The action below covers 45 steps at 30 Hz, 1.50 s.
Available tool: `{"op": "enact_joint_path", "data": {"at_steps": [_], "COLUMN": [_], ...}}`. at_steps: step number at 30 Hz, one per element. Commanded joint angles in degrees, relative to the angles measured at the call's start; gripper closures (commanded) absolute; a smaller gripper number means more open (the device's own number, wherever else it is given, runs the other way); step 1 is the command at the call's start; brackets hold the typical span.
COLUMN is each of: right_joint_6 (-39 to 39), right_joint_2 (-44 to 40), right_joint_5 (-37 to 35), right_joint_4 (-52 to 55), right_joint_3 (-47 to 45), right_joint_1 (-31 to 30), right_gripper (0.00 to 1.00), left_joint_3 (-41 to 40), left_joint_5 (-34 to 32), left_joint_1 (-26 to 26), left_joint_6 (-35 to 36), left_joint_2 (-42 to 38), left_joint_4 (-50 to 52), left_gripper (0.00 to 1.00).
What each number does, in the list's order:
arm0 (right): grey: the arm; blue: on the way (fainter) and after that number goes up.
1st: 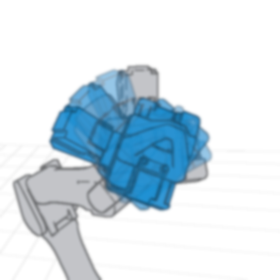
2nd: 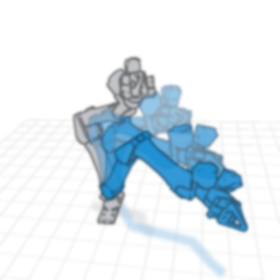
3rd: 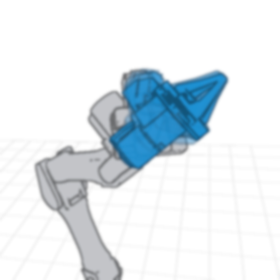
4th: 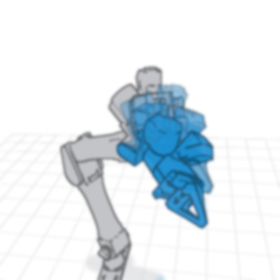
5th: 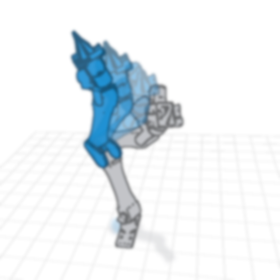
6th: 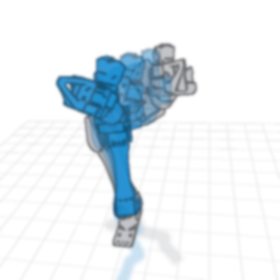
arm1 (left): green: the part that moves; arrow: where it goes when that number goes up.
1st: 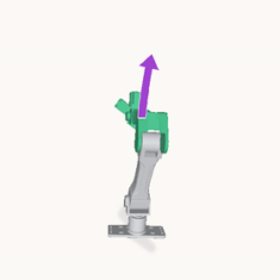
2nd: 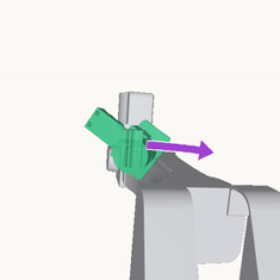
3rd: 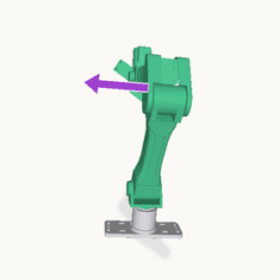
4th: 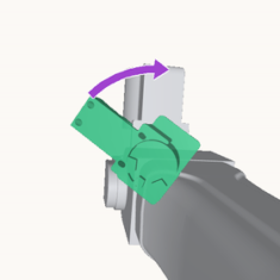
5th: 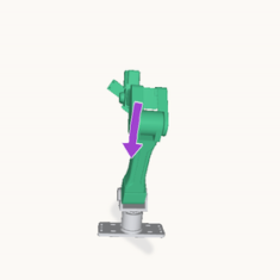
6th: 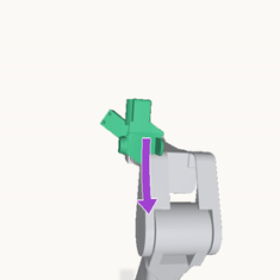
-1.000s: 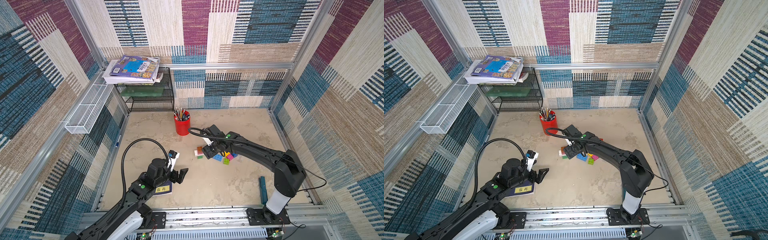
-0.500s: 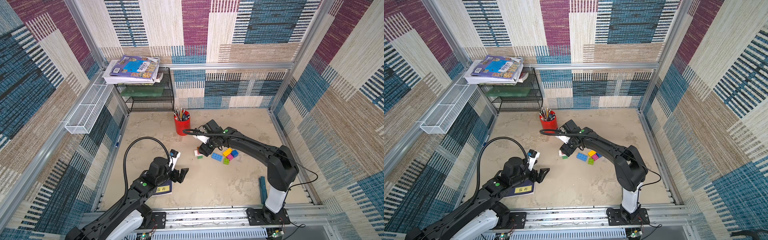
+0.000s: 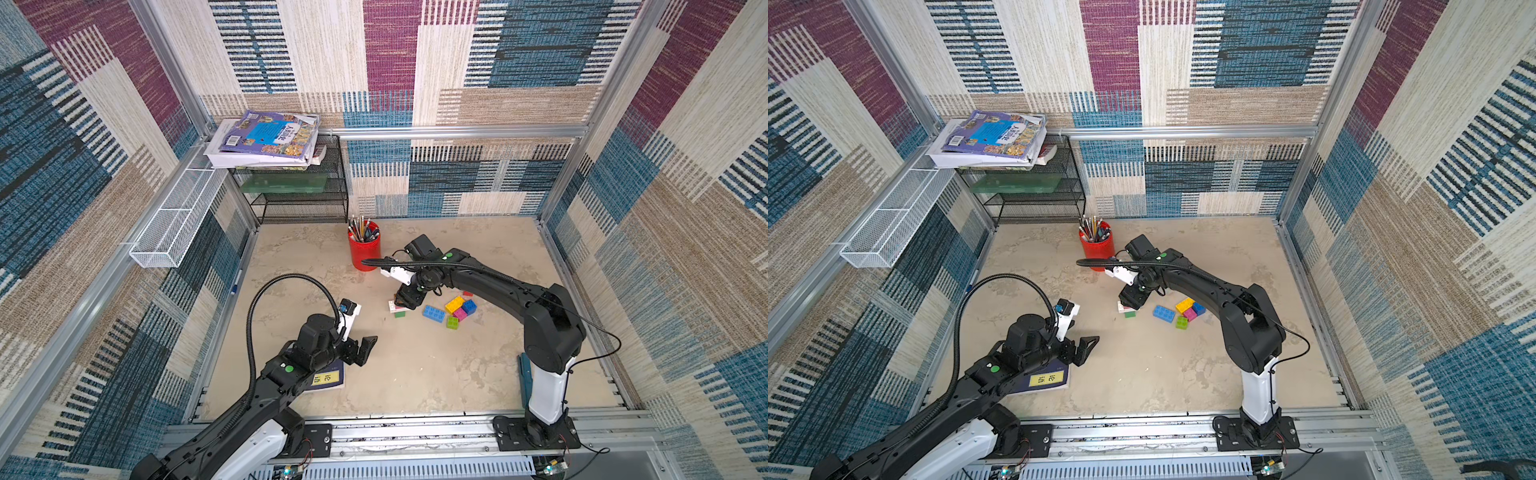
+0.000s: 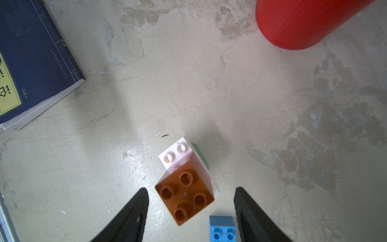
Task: Assemble the letter f with lego
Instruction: Move the lego brick at the center of the board.
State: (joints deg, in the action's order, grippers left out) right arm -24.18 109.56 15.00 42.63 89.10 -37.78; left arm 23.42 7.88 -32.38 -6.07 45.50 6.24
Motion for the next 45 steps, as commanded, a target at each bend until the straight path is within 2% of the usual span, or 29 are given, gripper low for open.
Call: {"op": "enact_joint_path", "data": {"at_steps": [1, 15, 33, 45], "right_joint_6": [-1.3, -1.35, 0.08, 1.26], "right_joint_2": [0.31, 2.19, 4.89, 3.41], "right_joint_5": [2.22, 2.66, 3.19, 3.01], "right_joint_4": [0.59, 0.9, 1.33, 0.67], "right_joint_3": [0.68, 1.07, 3.17, 2.57], "right_joint_1": [0.05, 0.04, 0.07, -0.03], "right_gripper": [0.33, 0.38, 0.56, 0.6], "left_joint_3": [0.31, 0.31, 0.31, 0.31], "left_joint_5": [0.74, 0.82, 0.82, 1.01], "left_joint_1": [-0.05, -0.05, -0.05, -0.05], "left_joint_6": [0.0, 0.0, 0.0, 0.01], "left_joint_2": [-0.14, -0.23, -0.3, -0.07], "left_joint_4": [-0.37, -0.45, -0.4, -0.62], "left_gripper": [0.01, 0.01, 0.01, 0.01]}}
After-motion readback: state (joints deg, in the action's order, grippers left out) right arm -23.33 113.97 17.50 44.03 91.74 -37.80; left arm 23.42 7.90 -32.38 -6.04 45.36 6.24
